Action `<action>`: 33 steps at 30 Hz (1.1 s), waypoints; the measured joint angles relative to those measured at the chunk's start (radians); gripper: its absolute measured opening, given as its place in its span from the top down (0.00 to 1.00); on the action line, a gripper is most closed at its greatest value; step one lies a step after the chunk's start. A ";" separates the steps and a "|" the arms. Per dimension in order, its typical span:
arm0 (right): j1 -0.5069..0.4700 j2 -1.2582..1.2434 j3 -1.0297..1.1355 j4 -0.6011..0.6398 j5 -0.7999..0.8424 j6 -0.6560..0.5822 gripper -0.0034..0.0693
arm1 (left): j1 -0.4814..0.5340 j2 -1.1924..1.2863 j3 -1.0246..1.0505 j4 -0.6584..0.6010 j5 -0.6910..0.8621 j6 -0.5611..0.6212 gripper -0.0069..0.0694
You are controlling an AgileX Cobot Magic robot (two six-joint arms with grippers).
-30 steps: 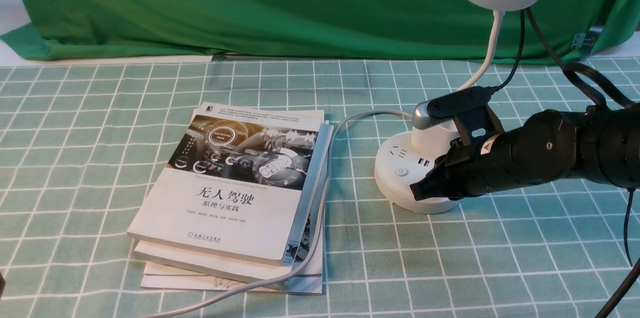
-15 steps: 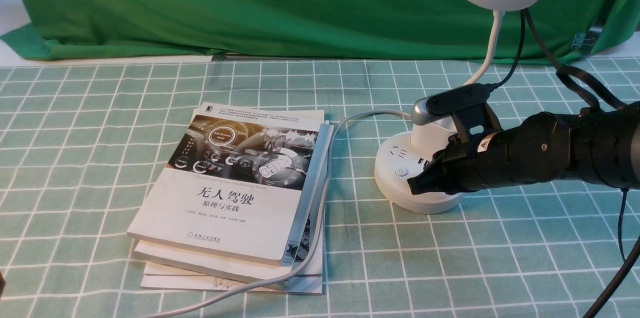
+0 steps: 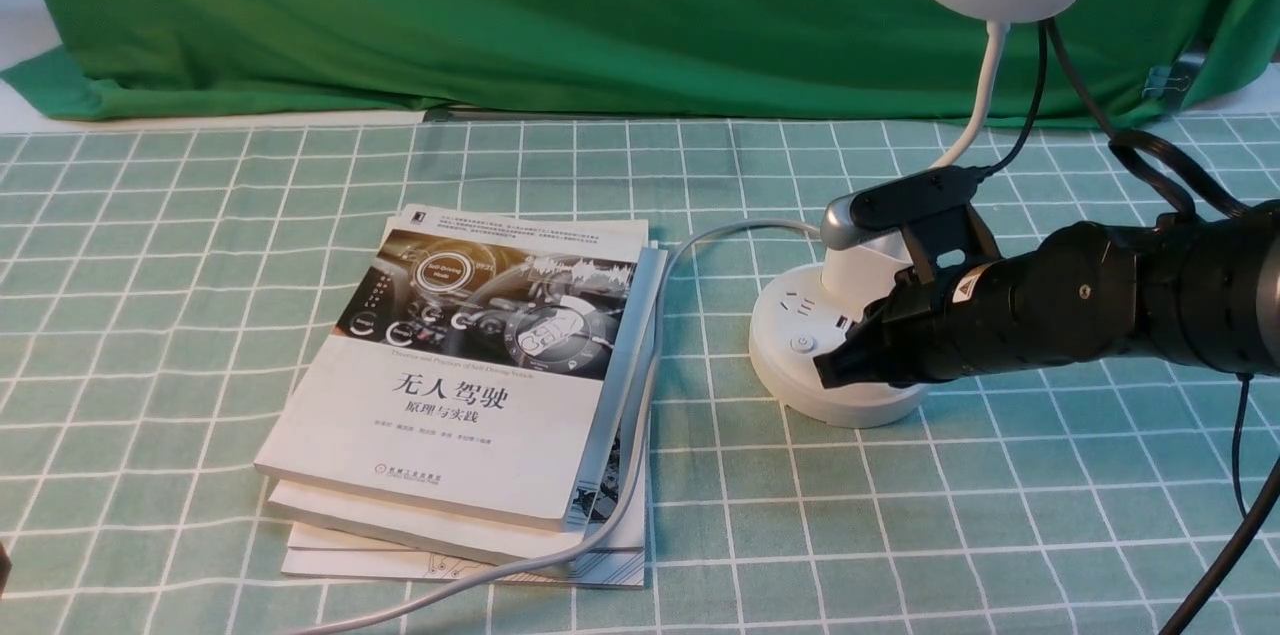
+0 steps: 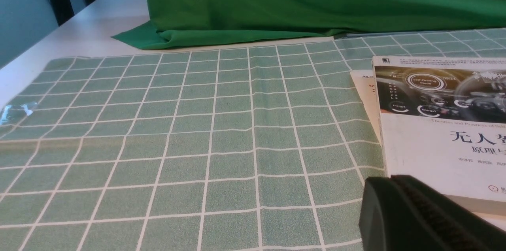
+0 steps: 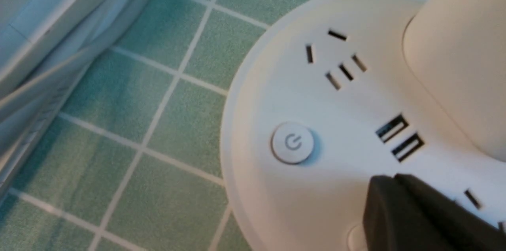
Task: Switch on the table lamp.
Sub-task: 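Press the button on the base of the white desk lamp with the right gripper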
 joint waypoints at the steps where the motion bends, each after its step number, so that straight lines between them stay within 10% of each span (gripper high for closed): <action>1: 0.000 -0.003 0.000 0.000 0.001 -0.001 0.91 | 0.000 0.000 0.000 0.000 0.000 0.000 0.88; 33: 0.000 0.003 -0.005 -0.001 0.055 -0.023 0.91 | 0.000 0.000 0.000 0.000 0.000 0.000 0.88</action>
